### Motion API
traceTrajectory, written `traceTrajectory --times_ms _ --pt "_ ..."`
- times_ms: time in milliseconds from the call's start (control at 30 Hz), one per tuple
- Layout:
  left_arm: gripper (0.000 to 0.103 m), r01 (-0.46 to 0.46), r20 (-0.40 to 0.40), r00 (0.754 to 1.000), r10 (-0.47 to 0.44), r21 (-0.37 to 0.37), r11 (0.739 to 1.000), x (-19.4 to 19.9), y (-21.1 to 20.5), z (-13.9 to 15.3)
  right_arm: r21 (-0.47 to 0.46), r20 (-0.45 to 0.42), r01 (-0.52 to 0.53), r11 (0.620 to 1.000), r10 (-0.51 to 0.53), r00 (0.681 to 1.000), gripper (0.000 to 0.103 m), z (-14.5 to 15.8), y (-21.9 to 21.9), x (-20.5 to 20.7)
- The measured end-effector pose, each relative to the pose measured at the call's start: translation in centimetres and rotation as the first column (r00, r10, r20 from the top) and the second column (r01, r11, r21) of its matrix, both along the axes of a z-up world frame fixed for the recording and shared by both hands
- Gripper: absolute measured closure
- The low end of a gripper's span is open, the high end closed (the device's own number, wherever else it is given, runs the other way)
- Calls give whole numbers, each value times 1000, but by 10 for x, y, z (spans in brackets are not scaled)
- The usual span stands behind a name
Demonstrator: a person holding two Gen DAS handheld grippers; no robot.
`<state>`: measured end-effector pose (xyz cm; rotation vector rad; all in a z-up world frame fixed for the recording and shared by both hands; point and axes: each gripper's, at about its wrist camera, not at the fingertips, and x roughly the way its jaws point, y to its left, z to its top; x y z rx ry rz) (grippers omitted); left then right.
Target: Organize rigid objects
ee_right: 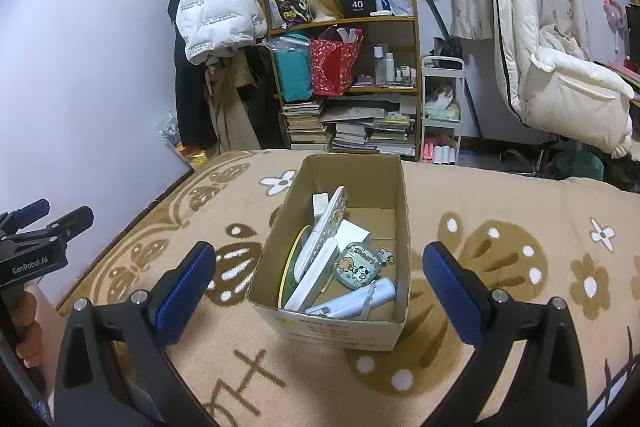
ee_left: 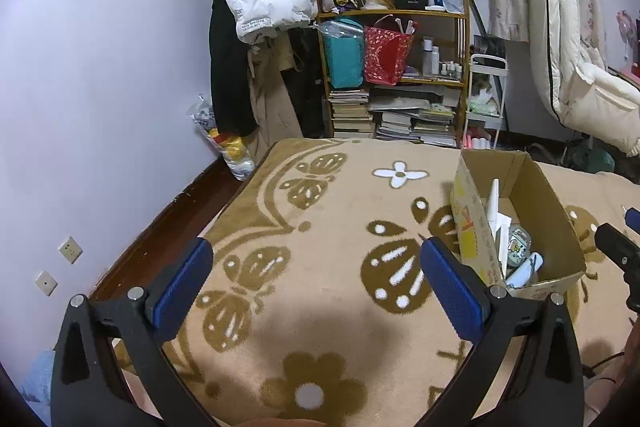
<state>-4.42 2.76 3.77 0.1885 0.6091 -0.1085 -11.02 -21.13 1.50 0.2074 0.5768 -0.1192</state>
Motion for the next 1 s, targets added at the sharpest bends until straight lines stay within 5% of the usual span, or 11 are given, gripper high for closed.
traceTrajectory --times_ms 1000 --pt "1 -2 7 1000 2 3 1000 -5 -3 -5 -2 -19 -7 1000 6 1000 0 -4 3 0"
